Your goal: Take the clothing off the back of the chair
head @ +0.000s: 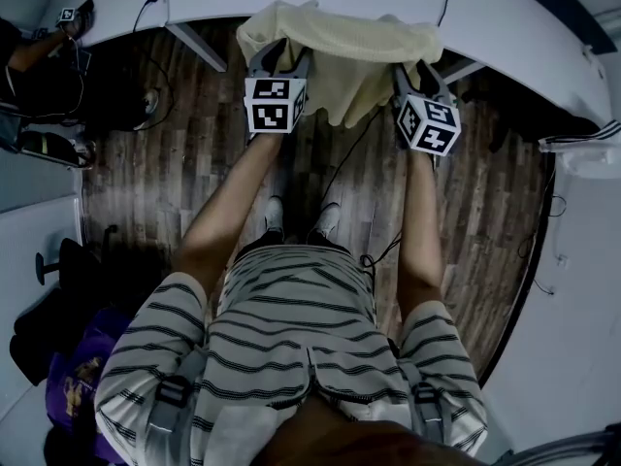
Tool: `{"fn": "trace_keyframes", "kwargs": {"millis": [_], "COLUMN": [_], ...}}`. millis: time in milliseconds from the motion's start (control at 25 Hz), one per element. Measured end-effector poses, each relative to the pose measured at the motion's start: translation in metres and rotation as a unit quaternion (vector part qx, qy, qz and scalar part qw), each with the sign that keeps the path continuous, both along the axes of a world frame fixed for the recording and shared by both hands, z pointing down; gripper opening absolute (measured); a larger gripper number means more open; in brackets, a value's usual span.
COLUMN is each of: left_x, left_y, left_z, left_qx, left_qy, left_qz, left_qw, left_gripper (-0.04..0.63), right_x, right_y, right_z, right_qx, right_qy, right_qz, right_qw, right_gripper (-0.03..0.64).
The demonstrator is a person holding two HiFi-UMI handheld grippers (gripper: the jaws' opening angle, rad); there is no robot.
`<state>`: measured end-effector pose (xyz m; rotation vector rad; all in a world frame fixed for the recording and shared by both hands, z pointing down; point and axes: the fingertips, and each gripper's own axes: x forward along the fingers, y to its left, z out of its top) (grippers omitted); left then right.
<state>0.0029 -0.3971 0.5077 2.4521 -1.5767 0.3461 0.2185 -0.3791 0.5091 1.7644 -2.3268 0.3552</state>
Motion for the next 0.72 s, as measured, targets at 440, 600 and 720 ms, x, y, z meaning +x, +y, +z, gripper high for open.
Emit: {"fn": "trace_keyframes", "kwargs": {"millis": [440, 600, 720], "left_x": [0.0049, 0.0071, 0.0083], "left_y": [-0.0034, -0.0052, -0.0055], "left_z": [-0.0058, -0.0041, -0.0047], "left_qx": [0.011, 0.01, 0.011], "left_qy": [-0.004, -0.009, -0.012], "left_qz": [0.004, 0.004, 0.004], "left_qw": [0.9999, 0.9999, 0.9999], "left_gripper": [0.121, 0.083, 0.058], "right_x": [-0.0075, -0.008, -0.0084], "right_y": [-0.0051, -0.0065, -0.0059], "right_z": [-0.007, -0.0059, -0.0063], "right_qx": [-0.001, 0.0, 0.001], "right_qy": [-0.004, -0.003, -0.005], "right_qz": [-0.015, -0.014, -0.012], "right_qw": [1.0, 1.0, 1.0], "right_gripper": [0.146, 0.111, 0.081]}}
